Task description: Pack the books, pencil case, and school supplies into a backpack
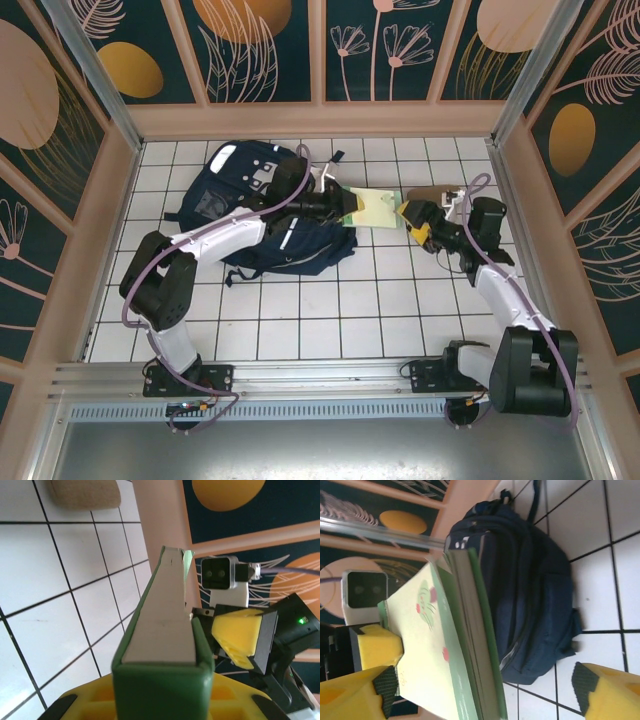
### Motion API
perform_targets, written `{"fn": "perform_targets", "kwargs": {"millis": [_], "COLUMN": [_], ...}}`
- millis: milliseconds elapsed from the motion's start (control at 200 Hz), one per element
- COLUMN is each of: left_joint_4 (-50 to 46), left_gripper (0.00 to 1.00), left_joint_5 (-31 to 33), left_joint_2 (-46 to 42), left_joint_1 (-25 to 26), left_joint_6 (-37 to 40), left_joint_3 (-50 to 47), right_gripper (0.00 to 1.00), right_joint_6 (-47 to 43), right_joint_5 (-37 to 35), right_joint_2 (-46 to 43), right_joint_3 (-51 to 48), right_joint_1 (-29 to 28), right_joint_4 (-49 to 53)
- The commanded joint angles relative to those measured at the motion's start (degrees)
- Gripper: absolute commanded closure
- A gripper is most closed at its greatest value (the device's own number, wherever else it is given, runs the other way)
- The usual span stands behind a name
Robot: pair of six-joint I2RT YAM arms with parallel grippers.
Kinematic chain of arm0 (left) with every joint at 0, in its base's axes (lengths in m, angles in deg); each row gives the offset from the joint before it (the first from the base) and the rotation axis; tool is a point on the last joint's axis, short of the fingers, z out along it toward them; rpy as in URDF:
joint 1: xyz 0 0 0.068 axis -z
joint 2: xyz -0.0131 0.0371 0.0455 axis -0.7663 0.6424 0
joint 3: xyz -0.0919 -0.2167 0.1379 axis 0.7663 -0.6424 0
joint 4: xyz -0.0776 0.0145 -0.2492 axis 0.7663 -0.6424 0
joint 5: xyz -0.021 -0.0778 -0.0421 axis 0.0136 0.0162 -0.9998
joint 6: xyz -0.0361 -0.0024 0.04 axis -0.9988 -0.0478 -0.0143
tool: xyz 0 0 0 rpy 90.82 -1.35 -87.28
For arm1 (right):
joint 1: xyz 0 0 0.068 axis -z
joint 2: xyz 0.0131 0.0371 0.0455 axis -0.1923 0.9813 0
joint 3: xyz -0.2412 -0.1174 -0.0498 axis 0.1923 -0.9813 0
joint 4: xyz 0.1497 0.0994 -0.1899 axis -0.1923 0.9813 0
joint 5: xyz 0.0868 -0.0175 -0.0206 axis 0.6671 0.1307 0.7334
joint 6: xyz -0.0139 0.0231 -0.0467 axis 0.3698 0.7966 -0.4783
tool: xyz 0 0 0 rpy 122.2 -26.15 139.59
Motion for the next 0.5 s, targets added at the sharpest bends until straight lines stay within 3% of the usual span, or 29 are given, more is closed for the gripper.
{"fn": "perform_targets", "kwargs": {"millis": [0,205,305,445,495], "left_joint_4": [2.4,6.0,6.4,5.2,3.8], "left_gripper": [1.0,1.0,0.99,0.96,0.92], "left_joint_5": [-4.0,-5.2,-5.4,-5.0,-4.5], "left_joint_2": [-1.4,-1.3,-1.2,-0.4,-0.2], "left_joint_1": [0.1,0.1,0.1,0.1,0.0], "left_joint_6": [0.2,-2.8,-3.3,-2.7,-2.0], "left_joint_3": [1.7,1.0,1.0,1.4,1.9], "right_gripper": [0.15,0.39,0.59,0.99,1.0], "right_joint_6": [2.4,6.4,6.4,5.8,5.0], "right_joint_5": [5.4,6.9,7.3,6.6,6.0], "right_joint_2": [2.3,5.4,6.2,6.1,5.6], "right_joint_3": [-0.3,0.2,1.1,2.0,2.6], "right_joint_1": [0.2,-0.8,-1.5,-1.7,-1.7], "right_joint_4": [-6.7,-13.1,-13.7,-12.1,-10.7]}}
